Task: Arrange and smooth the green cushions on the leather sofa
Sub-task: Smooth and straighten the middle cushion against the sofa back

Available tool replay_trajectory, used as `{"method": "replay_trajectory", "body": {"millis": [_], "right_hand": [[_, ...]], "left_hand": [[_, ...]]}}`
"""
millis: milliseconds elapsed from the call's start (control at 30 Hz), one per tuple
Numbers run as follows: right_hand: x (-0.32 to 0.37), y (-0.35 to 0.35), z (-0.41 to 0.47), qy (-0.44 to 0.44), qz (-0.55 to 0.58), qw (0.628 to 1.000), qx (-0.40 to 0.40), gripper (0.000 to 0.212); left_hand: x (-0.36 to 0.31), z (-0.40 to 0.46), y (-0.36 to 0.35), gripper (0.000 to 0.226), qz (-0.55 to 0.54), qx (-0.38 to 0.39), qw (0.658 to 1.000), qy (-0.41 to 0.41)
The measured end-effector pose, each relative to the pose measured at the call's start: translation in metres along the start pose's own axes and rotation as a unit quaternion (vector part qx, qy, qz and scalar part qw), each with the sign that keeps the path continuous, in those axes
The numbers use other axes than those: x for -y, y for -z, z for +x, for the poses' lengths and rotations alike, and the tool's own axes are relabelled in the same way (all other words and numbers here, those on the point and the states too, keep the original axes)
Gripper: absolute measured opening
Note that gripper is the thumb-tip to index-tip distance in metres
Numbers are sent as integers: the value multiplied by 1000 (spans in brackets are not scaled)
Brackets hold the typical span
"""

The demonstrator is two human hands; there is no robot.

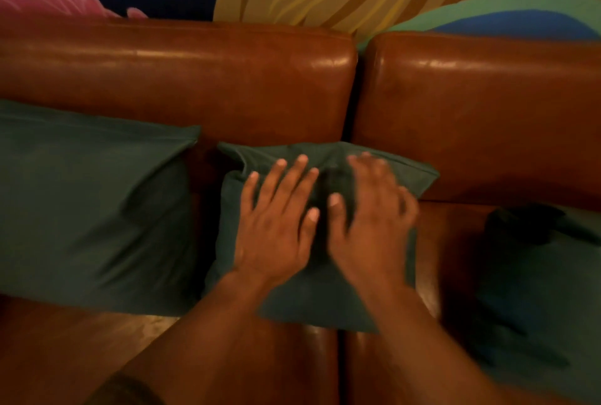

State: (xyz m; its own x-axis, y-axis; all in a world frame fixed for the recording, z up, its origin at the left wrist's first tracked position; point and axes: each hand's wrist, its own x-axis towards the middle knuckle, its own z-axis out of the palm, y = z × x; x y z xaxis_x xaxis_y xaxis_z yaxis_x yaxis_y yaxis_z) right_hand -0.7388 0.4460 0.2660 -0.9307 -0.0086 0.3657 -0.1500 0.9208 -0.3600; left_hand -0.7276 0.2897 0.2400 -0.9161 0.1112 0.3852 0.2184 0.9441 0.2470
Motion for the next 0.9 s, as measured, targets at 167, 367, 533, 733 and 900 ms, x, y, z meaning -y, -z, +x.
{"method": "replay_trajectory", "body": {"millis": [167,367,533,733,900], "right_hand": [[9,-63,-4,45,-7,990,134,63],[-8,-95,3,77,-57,984,152,73],[-11,-99,6,72,-63,984,151,75],[-43,-88,7,140,-74,974,161,73],[-58,-78,4,180,-115,964,160,74]], "left_hand": [[13,-5,-37,66,51,142,989,-4],[23,4,-69,78,78,170,982,-4],[28,9,-75,78,79,178,981,-15],[33,9,-74,72,84,152,984,-32],[42,4,-64,72,84,143,985,-46]]}}
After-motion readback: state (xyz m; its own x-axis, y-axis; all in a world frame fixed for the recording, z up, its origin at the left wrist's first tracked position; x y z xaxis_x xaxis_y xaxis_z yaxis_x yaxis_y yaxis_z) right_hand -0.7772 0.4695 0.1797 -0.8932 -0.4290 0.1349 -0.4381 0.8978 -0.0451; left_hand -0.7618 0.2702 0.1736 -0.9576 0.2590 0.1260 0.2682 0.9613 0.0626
